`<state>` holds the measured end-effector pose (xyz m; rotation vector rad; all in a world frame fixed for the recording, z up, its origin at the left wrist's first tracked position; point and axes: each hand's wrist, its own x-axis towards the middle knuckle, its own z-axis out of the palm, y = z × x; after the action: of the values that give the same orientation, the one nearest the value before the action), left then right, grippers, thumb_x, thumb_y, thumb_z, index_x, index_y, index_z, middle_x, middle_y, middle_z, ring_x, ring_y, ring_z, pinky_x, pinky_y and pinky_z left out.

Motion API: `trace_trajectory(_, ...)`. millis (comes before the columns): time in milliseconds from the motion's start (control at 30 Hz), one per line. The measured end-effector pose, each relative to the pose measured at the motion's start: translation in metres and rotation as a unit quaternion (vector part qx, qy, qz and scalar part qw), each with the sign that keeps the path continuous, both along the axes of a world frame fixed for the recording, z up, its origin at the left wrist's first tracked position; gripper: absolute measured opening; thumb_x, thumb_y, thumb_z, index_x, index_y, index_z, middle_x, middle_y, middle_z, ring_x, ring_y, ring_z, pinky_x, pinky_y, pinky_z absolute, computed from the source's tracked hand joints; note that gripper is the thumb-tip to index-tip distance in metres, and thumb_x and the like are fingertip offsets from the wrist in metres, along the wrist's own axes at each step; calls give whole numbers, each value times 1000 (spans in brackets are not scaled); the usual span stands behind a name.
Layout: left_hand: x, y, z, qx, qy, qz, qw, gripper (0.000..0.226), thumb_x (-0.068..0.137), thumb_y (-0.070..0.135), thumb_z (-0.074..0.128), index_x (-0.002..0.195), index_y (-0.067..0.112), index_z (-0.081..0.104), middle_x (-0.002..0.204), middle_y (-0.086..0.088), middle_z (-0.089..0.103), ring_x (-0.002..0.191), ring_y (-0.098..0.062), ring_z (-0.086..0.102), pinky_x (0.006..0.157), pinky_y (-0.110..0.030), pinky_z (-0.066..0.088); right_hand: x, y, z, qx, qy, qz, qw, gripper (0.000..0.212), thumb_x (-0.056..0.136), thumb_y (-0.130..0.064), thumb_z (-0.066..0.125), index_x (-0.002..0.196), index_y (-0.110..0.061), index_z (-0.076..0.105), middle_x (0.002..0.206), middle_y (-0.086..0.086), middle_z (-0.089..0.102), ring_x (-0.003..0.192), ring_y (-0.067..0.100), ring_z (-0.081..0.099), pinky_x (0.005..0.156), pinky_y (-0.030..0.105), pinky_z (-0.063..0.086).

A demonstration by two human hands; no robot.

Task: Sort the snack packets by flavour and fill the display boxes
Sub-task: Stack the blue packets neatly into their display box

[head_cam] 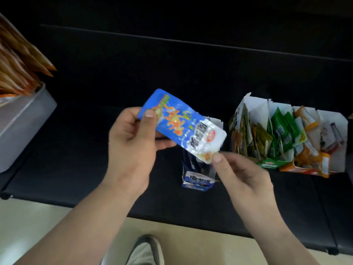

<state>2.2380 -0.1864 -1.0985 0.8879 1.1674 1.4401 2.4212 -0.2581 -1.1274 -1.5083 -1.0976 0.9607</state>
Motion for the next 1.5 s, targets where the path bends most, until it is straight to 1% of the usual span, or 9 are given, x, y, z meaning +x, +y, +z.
trace_trajectory(133,18,-14,-11,-66,-47,-92,992,11,105,15,56,102,5,58,95,-17,78,89,-33,78,75,-41,64,-1,17,14,-19,62,-40,997,18,86,-33,78,101,-24,73,88,-3,79,77,7,72,62,19,53)
trace_trajectory(233,20,-20,-22,-79,48,-130,987,7,102,12,61,108,8,62,89,-11,78,81,-27,78,73,-37,64,8,22,13,-13,150,-98,984,22,90,-8,77,108,-11,65,98,6,79,85,22,74,65,28,56)
trace_trajectory(400,12,-21,-37,-30,237,-141,961,14,98,15,68,105,27,69,90,8,77,78,-8,71,70,-18,56,11,17,14,2,157,-82,984,16,93,-11,71,109,-10,70,103,5,80,95,22,76,71,29,62)
trace_trajectory(567,5,-22,-51,-98,306,-167,932,26,95,15,70,112,35,67,93,13,72,82,-1,67,72,-10,51,27,12,20,43,60,-75,994,16,93,-26,67,107,-18,67,103,-2,79,95,17,77,79,27,62)
trace_trajectory(833,0,-26,-56,-166,295,-257,905,49,84,16,82,119,43,62,111,15,68,86,0,70,74,-18,59,40,2,28,69,-220,37,972,13,92,-31,63,93,-43,59,86,-27,70,71,-4,67,52,4,43)
trace_trajectory(933,-1,-26,-55,-161,286,-264,907,51,84,9,80,119,43,63,108,17,69,87,-2,71,72,-14,57,38,5,16,80,-304,82,946,16,93,-18,72,98,-34,70,76,-25,68,66,-8,63,52,3,40)
trace_trajectory(1100,2,-23,-55,-159,256,-259,918,48,83,5,78,116,39,65,103,19,73,82,-3,71,74,-20,60,23,3,-11,63,-338,122,931,13,95,-23,70,103,-33,71,78,-20,69,67,4,64,57,30,54)
trace_trajectory(1300,0,-21,-59,-146,259,-235,925,49,88,-3,64,112,40,65,101,29,71,87,-1,71,68,-16,53,26,7,7,94,-245,72,962,14,93,-12,73,101,-23,76,73,-19,71,65,-3,66,56,4,42)
trace_trajectory(1500,-4,-21,-70,-135,270,-204,931,35,93,3,65,108,34,71,100,20,74,89,-3,71,76,-23,56,22,9,-30,2,-329,141,934,16,93,-24,72,103,-37,73,81,-20,70,68,2,62,64,35,57)
